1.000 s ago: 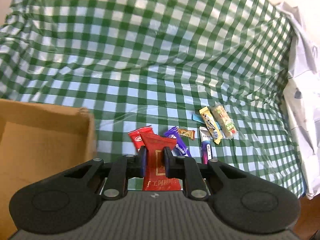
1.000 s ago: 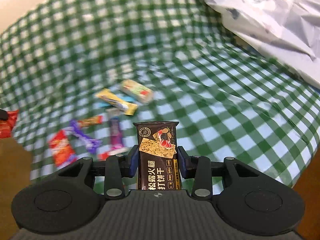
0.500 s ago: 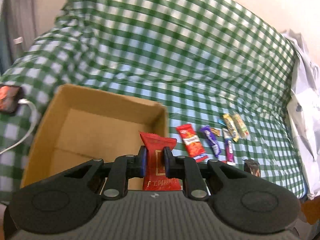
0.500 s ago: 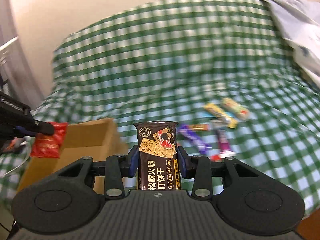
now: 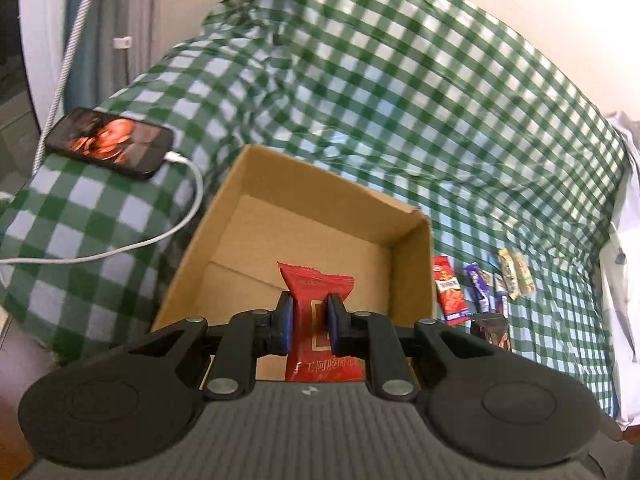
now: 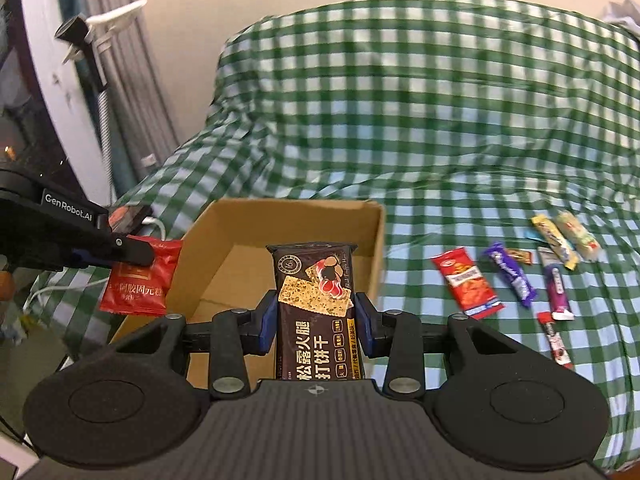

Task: Organize snacks
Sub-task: 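Carry both packets over the box and open both grippers to drop them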

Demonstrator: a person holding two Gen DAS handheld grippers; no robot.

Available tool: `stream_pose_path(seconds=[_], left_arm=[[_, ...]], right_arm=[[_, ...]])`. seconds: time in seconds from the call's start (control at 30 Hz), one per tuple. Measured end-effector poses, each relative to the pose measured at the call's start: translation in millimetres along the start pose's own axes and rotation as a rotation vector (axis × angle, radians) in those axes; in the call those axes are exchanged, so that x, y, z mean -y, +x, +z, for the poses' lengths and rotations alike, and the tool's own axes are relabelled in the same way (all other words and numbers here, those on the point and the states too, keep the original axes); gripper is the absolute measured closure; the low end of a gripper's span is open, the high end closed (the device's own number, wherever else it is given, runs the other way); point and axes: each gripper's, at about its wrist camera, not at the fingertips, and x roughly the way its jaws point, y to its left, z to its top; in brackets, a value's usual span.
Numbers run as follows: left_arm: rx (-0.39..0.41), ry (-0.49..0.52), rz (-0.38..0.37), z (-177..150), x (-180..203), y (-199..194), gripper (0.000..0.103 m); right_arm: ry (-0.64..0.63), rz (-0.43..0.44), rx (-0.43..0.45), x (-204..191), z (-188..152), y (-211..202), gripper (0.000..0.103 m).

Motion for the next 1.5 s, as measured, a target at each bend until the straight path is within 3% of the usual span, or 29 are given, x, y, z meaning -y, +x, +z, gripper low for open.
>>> stream_pose_path(seconds=[0.4, 1.5], left_arm=[[-0.032, -0.005, 0.038, 0.9, -32.0, 20.4, 0.084], [-0.215, 0.094, 0.128, -11.5, -35.8, 110.1, 0.084]], right_arm=[[-0.082, 0.0, -0.076, -36.6, -2.6, 30.7, 0.062], [-0.067, -0.006, -0.221, -33.7, -9.8, 113.9, 0.062]])
